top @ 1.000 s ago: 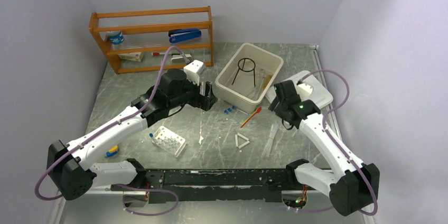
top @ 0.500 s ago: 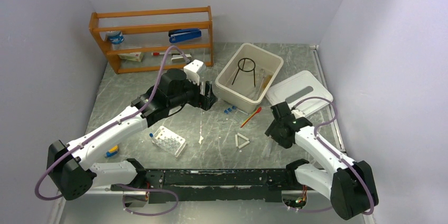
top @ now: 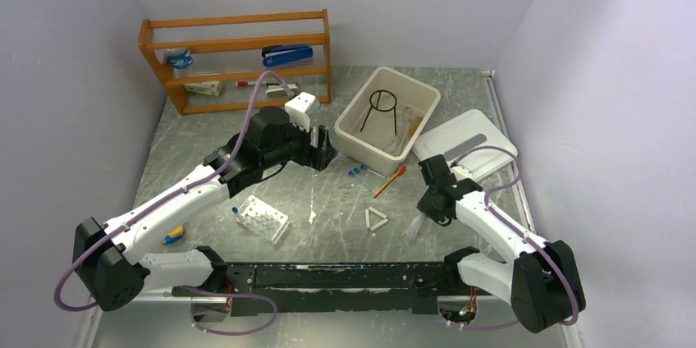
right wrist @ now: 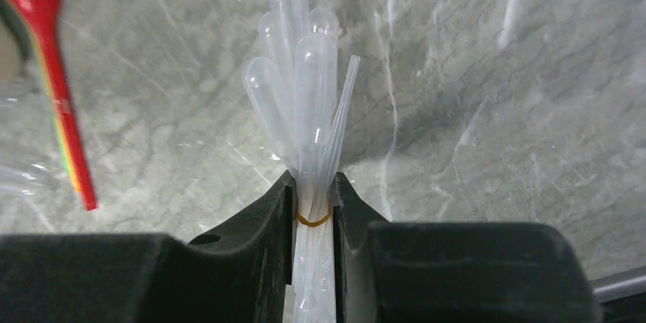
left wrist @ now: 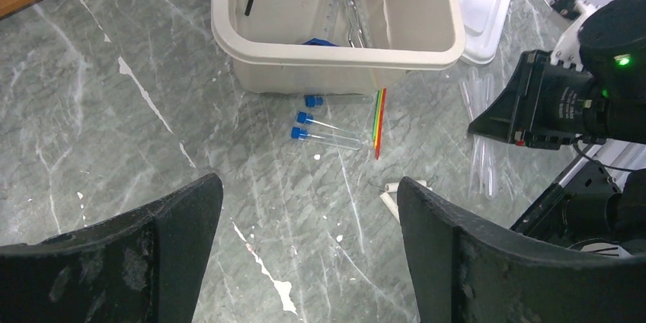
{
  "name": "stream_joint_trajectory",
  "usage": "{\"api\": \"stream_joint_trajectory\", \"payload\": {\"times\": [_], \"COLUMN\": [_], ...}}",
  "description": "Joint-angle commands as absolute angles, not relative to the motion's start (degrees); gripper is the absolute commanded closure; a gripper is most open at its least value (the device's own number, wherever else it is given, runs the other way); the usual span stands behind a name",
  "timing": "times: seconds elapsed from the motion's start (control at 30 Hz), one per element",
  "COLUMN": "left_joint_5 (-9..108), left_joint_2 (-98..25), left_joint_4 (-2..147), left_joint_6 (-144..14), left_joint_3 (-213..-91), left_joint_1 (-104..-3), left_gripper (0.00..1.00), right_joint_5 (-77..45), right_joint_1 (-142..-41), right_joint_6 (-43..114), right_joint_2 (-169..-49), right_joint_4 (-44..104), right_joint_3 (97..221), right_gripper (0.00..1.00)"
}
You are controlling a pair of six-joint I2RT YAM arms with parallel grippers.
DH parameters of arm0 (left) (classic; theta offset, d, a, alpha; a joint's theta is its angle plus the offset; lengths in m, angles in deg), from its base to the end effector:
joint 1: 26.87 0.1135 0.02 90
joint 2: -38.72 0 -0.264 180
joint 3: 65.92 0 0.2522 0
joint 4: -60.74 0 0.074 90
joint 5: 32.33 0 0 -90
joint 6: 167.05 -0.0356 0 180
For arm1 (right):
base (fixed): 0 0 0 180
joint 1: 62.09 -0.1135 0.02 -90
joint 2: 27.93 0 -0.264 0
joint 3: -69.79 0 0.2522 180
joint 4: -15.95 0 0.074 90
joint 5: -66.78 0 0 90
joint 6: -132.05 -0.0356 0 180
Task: Organize the chemistry lab equipment
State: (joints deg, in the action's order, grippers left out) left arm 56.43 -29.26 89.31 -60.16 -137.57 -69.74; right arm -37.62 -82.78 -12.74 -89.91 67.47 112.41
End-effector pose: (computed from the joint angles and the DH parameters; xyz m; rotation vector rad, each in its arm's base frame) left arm 0.1989 -0.1857 0.3282 0.4799 2.0167 -0.6786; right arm 0.1616 0.0516 0.1605 0.8548 2.5893 0.0087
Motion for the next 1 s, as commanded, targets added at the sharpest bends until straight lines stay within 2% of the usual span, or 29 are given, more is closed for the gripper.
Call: {"api": "stream_joint_trajectory", "payload": {"times": [0.0, 0.2, 0.43, 0.7, 0.97], "left_joint_5": [57.6, 57.6, 60.3, 60.4, 60.7], "left_joint_2": [-28.2, -27.3, -26.4, -26.8, -26.4], "left_joint_4": [87.4, 87.1, 86.9, 87.4, 87.0], "left_joint_6": [-60.0, -60.1, -60.4, -60.4, -60.1], "left_joint_3": [-138.0, -137.3, -137.0, -137.3, -136.7], "left_joint_1": [-69.5, -69.5, -69.5, -69.5, -69.5], "left_gripper": [0.12, 0.12, 0.12, 0.12, 0.12], "right_joint_5": [-43.4, -48.2, -45.0, -40.4, -40.6], "right_joint_1": [-82.8, -82.8, -82.8, -82.7, -82.8], "right_joint_6": [-11.5, -7.0, -2.0, 1.4, -1.2], "right_joint_2": [-87.3, -84.9, -87.9, -97.2, -108.3], "right_joint_4": [69.9, 72.3, 68.0, 57.9, 53.4], "right_joint_3": [118.2, 129.1, 141.1, 149.5, 151.5], "right_gripper": [0.8, 0.79, 0.76, 0.75, 0.75]}}
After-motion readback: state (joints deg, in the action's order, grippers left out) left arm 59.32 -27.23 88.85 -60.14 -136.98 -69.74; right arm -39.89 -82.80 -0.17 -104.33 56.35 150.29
